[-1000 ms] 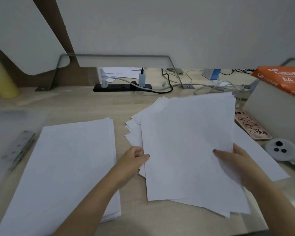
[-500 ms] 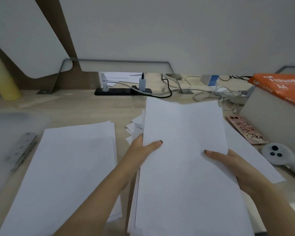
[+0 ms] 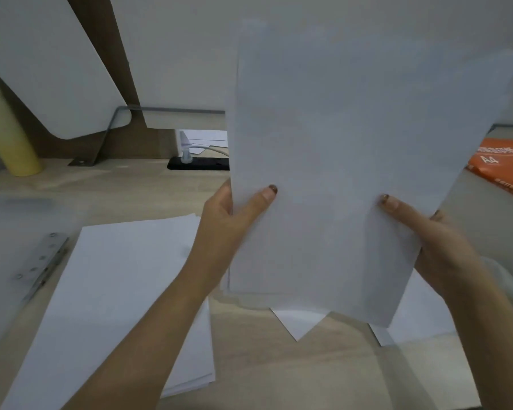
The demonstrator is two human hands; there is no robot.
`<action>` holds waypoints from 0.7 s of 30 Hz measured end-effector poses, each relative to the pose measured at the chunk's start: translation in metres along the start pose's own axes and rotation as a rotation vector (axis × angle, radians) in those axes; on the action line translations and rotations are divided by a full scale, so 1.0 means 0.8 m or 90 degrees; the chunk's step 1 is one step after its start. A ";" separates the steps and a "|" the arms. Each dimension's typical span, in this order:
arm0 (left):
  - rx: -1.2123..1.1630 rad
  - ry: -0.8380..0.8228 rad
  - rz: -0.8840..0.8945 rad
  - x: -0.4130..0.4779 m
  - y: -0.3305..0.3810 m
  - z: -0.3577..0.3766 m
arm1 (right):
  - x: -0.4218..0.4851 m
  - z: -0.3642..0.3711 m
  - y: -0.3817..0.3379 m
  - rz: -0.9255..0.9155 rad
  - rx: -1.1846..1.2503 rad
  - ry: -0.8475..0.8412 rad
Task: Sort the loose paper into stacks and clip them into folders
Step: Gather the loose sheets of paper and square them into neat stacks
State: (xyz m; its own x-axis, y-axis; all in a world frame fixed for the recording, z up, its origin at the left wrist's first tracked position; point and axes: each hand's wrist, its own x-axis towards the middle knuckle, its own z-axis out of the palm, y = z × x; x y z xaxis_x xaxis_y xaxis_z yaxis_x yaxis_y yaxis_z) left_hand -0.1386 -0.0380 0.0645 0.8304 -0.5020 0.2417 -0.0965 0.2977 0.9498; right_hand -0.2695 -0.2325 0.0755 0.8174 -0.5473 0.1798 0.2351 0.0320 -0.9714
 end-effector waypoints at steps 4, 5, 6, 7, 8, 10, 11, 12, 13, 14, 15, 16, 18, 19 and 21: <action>0.006 0.016 -0.042 -0.013 -0.015 -0.007 | -0.011 0.000 0.026 0.061 -0.030 -0.047; 0.005 0.021 -0.056 -0.015 -0.022 -0.007 | -0.016 0.000 0.035 0.085 -0.046 -0.052; -0.001 0.025 -0.069 -0.017 -0.028 -0.005 | -0.020 0.001 0.044 0.101 -0.057 -0.051; -0.006 0.027 -0.076 -0.019 -0.032 -0.003 | -0.023 0.003 0.049 0.106 -0.060 -0.042; -0.011 0.032 -0.078 -0.019 -0.034 0.000 | -0.025 0.005 0.051 0.102 -0.056 -0.032; -0.002 0.053 -0.058 -0.015 -0.032 0.000 | -0.025 0.013 0.047 0.083 -0.041 -0.006; 0.003 0.067 -0.043 -0.012 -0.028 -0.002 | -0.024 0.017 0.042 0.069 -0.040 0.005; 0.007 0.079 -0.029 -0.009 -0.021 -0.005 | -0.022 0.021 0.035 0.054 -0.041 0.009; 0.015 0.085 -0.010 -0.005 -0.014 -0.010 | -0.020 0.027 0.028 0.043 -0.039 0.007; 0.024 0.088 0.012 -0.003 -0.004 -0.016 | -0.018 0.033 0.022 0.035 -0.036 0.007; 0.033 0.090 0.039 0.000 0.006 -0.025 | -0.016 0.042 0.018 0.031 -0.033 0.003; 0.037 0.095 0.061 0.002 0.017 -0.035 | -0.014 0.050 0.017 0.029 -0.038 -0.001; 0.054 0.114 0.088 0.006 0.032 -0.062 | -0.014 0.070 0.023 0.047 -0.089 -0.023; 0.074 0.126 0.093 0.007 0.037 -0.078 | -0.016 0.082 0.031 0.059 -0.121 -0.036; 0.129 0.137 0.078 0.006 0.041 -0.111 | -0.021 0.104 0.055 0.091 -0.159 -0.046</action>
State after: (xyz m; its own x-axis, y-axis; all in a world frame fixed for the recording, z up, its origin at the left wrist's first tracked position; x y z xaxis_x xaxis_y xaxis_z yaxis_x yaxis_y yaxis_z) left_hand -0.0891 0.0414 0.0794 0.9009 -0.2819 0.3299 -0.2925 0.1668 0.9416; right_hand -0.2291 -0.1521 0.0425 0.8706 -0.4904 0.0402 -0.0147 -0.1077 -0.9941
